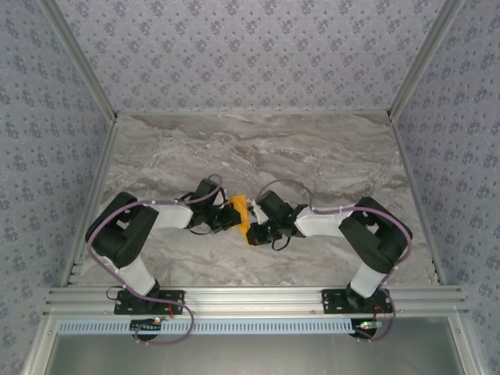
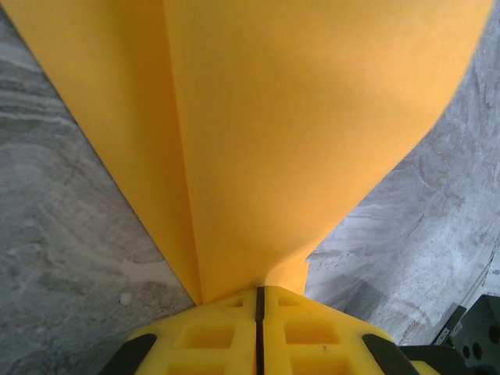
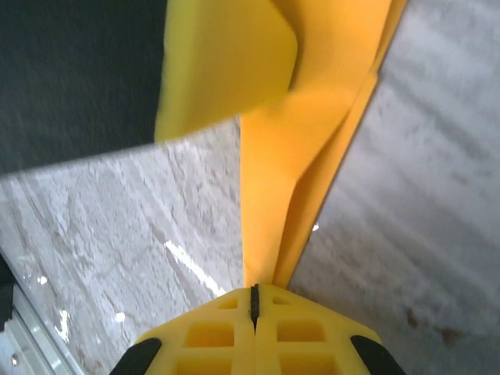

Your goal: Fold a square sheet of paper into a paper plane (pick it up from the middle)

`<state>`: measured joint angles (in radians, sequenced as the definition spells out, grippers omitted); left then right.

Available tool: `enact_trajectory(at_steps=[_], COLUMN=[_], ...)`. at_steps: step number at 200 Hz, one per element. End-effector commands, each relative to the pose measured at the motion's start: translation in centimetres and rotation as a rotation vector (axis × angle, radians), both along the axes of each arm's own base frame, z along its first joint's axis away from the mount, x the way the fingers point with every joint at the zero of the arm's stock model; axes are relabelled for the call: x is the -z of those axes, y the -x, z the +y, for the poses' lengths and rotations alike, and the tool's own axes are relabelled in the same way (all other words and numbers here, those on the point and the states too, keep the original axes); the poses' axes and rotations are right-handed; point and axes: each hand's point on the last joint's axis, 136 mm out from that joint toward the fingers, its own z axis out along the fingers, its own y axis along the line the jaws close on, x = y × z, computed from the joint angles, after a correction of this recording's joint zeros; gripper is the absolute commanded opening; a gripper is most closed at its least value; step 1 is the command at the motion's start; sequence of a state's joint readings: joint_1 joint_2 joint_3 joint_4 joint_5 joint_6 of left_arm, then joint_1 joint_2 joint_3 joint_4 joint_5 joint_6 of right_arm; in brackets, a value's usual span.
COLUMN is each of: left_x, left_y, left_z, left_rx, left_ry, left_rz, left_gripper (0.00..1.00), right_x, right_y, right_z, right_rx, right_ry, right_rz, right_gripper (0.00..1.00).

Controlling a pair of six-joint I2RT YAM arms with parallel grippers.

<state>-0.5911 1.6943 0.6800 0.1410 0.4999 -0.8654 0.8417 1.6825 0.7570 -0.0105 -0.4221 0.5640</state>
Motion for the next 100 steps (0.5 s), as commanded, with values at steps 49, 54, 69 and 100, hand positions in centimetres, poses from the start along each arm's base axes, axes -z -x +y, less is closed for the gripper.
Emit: enact_trajectory(at_steps=[49, 54, 69, 100], left_x=[4.8, 4.8, 4.7, 4.6], left_y=[1.0, 1.0, 0.9, 0.8], left_z=[4.1, 4.1, 4.0, 3.9], left_rx=[-0.095, -0.094, -0.092, -0.089], left_ry=[-0.229, -0.227, -0.222, -0.216], left_rz=[0.075, 0.074, 0.073, 0.070], left_gripper=[0.10, 0.10, 0.10, 0.10], right_x=[-1.2, -1.8, -2.7, -2.7], right_y=[2.7, 2.3, 1.5, 0.2], right_z=[-1.9, -1.7, -0.9, 0.8], right_rx=[-0.040, -0.035, -0.027, -0.020], right_ry=[0.046, 0.032, 0.010, -0.013], right_rz=[0.030, 0.010, -0.023, -0.034], right_gripper=[0.00, 0.00, 0.00, 0.00])
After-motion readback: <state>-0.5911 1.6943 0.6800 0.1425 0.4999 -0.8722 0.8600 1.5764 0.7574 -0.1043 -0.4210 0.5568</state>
